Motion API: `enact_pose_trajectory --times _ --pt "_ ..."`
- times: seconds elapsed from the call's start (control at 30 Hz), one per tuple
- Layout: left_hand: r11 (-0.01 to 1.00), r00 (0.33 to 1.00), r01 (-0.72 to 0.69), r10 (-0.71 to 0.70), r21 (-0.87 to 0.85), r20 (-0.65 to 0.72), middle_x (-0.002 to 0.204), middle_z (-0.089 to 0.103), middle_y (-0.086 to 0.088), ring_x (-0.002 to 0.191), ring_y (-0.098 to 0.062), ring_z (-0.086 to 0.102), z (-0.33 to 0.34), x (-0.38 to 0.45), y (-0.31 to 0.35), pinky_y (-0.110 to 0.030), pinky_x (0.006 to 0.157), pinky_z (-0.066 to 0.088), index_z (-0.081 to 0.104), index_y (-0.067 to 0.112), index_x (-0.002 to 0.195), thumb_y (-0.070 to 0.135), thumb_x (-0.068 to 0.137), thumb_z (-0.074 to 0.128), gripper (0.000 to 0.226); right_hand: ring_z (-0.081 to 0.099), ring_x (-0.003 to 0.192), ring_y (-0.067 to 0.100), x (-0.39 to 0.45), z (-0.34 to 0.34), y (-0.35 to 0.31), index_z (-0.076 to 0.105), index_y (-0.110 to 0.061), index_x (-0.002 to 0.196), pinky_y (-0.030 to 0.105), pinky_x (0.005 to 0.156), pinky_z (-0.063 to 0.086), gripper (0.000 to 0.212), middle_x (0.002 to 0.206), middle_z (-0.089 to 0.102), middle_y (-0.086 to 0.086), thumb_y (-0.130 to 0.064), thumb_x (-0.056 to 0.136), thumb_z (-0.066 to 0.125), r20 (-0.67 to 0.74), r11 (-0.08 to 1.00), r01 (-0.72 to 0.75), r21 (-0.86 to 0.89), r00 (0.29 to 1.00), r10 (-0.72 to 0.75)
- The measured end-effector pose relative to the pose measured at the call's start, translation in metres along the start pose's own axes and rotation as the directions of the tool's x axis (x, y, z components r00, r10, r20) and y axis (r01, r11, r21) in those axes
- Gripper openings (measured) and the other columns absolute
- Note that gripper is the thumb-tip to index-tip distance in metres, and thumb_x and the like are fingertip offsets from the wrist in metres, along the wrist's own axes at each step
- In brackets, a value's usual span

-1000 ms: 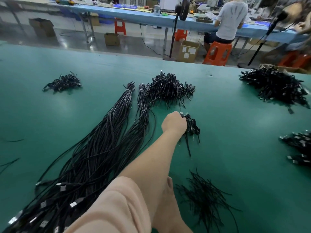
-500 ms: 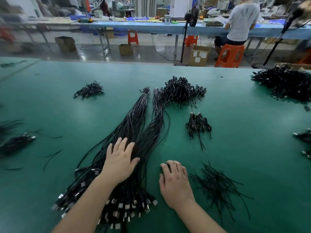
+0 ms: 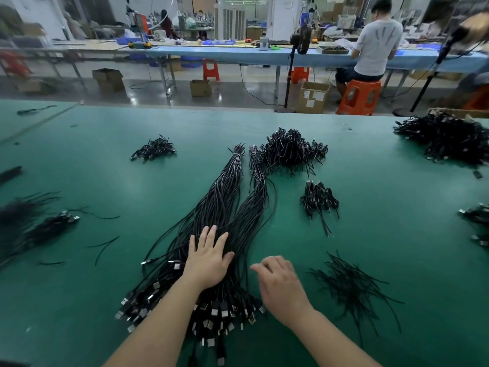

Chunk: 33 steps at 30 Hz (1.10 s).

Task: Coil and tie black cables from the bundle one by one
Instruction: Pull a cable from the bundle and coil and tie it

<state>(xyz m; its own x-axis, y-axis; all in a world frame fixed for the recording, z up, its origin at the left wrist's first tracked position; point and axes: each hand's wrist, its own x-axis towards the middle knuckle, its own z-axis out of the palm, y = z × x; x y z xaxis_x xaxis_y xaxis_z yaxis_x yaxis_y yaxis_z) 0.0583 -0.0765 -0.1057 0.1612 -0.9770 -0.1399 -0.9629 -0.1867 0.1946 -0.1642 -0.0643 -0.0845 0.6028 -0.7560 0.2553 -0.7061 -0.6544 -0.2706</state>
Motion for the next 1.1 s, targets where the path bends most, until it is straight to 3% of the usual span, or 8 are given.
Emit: enact_pose_trajectory --times 0.1,0.23,0.5,0.7,0.77,0.83,0.97,1.1 --pt "0.998 1.0 0.016 -0.015 -0.059 0.021 0.169 -0.009 0.001 0.153 -0.017 -0.02 -0.001 0.003 0.0 -0.049 0.121 -0.015 0.011 0.033 0.16 0.059 0.103 0.019 0.062 0.05 0.1 0.016 0.005 -0.008 -0.033 0.068 -0.021 0.116 0.033 0.095 0.044 0.029 0.105 0.06 -0.003 -0.033 0.099 0.047 0.164 0.965 -0.005 0.264 0.986 -0.04" --pt "0.996 0.999 0.023 -0.021 -0.082 0.026 0.169 -0.008 0.002 0.152 -0.016 -0.02 0.0 0.006 -0.001 -0.05 0.12 -0.016 0.012 0.034 0.159 0.058 0.103 0.018 0.061 0.046 0.105 0.021 0.007 -0.013 -0.062 0.053 -0.023 0.13 0.036 0.096 0.04 0.059 0.114 0.051 0.0 -0.064 0.088 0.055 0.413 0.982 0.081 0.171 0.899 -0.146" --pt "0.993 0.999 0.022 -0.017 -0.115 0.038 0.169 -0.009 0.002 0.152 -0.016 -0.021 0.0 0.008 -0.002 -0.049 0.12 -0.017 0.013 0.035 0.159 0.06 0.103 0.016 0.062 0.052 0.112 0.026 0.015 -0.028 -0.065 0.056 -0.023 0.132 0.039 0.096 0.046 0.044 0.121 0.053 0.004 -0.037 0.092 0.066 0.519 0.976 -0.055 0.208 0.853 -0.063" --pt "0.991 0.999 0.018 -0.011 -0.13 0.049 0.169 -0.008 0.001 0.152 -0.016 -0.021 -0.003 0.006 -0.001 -0.049 0.12 -0.017 0.013 0.034 0.159 0.059 0.103 0.017 0.062 0.056 0.078 0.006 0.018 -0.042 -0.06 0.07 -0.025 0.111 0.021 0.072 0.047 0.031 0.088 0.053 -0.014 -0.017 0.088 0.05 0.515 0.916 -0.247 0.317 0.855 0.053" --pt "0.992 0.999 0.021 -0.015 -0.124 0.052 0.169 -0.009 0.001 0.152 -0.016 -0.021 -0.004 0.006 -0.001 -0.049 0.12 -0.017 0.013 0.034 0.16 0.059 0.103 0.017 0.062 0.051 0.057 -0.002 0.02 -0.052 -0.056 0.072 -0.028 0.104 0.012 0.055 0.041 0.032 0.076 0.057 -0.015 -0.017 0.089 0.046 0.556 0.846 -0.373 0.38 0.823 0.113" --pt "0.992 0.998 0.022 -0.015 -0.124 0.053 0.169 -0.009 0.001 0.152 -0.016 -0.022 -0.004 0.005 0.0 -0.049 0.12 -0.017 0.013 0.033 0.16 0.059 0.103 0.017 0.062 0.05 0.051 0.002 0.022 -0.066 -0.051 0.073 -0.032 0.095 0.018 0.052 0.044 0.034 0.068 0.06 -0.01 -0.017 0.089 0.042 0.599 0.753 -0.495 0.434 0.783 0.169" --pt "0.99 0.999 0.007 0.0 -0.143 0.049 0.169 -0.008 0.001 0.152 -0.015 -0.022 -0.004 0.004 -0.001 -0.049 0.12 -0.017 0.014 0.033 0.16 0.06 0.103 0.019 0.063 0.061 0.07 0.01 0.025 -0.096 -0.041 0.077 -0.025 0.091 0.028 0.077 0.056 0.033 0.073 0.064 -0.002 -0.018 0.099 0.046 0.581 0.508 -0.574 0.642 0.797 0.167" --pt "0.991 0.999 0.003 0.003 -0.136 0.045 0.169 -0.007 0.001 0.152 -0.016 -0.021 -0.004 0.004 -0.002 -0.049 0.12 -0.017 0.013 0.033 0.16 0.058 0.104 0.02 0.062 0.065 0.073 0.008 0.025 -0.118 -0.035 0.075 -0.014 0.1 0.023 0.081 0.056 0.034 0.078 0.069 0.002 -0.001 0.101 0.044 0.441 0.332 -0.493 0.805 0.87 0.222"
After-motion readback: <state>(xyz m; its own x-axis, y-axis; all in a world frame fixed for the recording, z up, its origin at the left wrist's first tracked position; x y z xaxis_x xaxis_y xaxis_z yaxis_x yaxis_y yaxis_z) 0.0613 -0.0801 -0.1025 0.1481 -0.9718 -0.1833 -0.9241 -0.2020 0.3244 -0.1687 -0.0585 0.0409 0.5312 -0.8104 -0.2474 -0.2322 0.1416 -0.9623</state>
